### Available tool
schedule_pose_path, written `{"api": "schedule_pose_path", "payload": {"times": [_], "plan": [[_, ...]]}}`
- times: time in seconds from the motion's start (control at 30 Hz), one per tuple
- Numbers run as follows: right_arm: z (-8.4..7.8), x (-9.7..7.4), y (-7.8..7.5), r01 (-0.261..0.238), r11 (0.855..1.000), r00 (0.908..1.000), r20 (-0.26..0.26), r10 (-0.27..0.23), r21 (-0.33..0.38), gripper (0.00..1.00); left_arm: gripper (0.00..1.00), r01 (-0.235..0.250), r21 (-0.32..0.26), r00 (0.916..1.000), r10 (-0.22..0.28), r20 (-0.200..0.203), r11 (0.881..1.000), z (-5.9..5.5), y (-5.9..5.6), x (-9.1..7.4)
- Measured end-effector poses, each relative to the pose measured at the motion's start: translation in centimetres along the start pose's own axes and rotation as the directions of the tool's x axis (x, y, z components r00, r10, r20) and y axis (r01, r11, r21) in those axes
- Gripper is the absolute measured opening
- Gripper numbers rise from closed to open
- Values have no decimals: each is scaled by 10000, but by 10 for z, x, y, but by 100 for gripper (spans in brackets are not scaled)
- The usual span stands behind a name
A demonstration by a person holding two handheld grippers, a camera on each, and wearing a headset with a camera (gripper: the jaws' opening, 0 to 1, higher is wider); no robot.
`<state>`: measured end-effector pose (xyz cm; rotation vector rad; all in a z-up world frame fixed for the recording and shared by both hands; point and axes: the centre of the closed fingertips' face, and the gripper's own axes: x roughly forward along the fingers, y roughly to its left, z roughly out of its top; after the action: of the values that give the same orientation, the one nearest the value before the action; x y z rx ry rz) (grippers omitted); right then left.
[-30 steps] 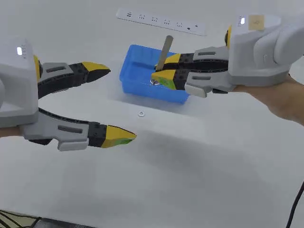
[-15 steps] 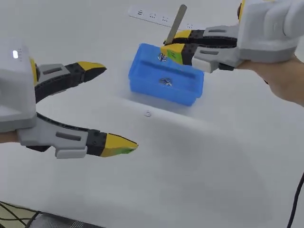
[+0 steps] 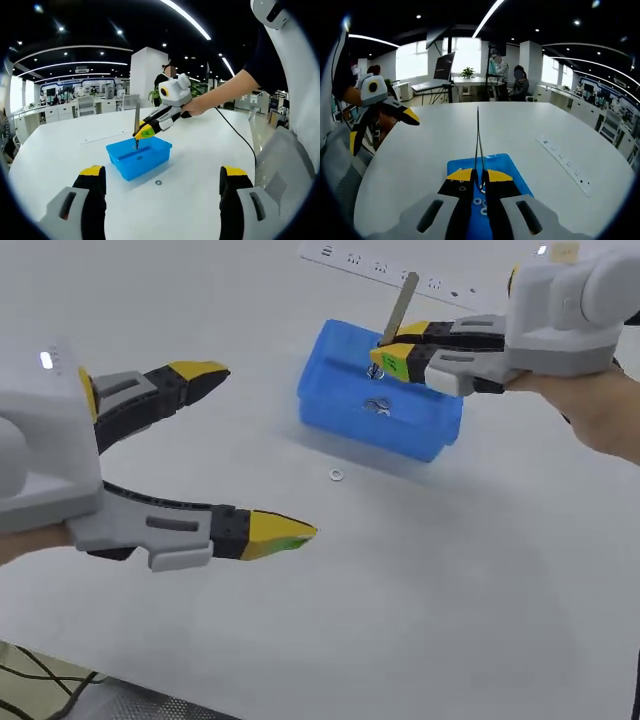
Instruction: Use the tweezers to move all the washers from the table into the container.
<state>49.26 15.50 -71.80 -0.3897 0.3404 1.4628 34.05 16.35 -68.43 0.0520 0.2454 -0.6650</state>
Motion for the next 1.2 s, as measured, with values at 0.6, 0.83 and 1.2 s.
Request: {"api": "schedule_pose_path", "payload": {"times": [0.6,0.83,1.2], "plan": [[-33,16,-3,-128,9994,9992,-377,140,322,9,99,-622,-195,9979,619,-175,9979,-10,14,-6],[-33,15,1,-116,9993,9990,-426,131,356,9,99,-672,-175,9976,668,-194,9976,-10,12,-4],[-33,11,3,1,9983,9991,-422,24,585,10,99,-575,-183,9982,572,-168,9982,-9,5,-1]]}}
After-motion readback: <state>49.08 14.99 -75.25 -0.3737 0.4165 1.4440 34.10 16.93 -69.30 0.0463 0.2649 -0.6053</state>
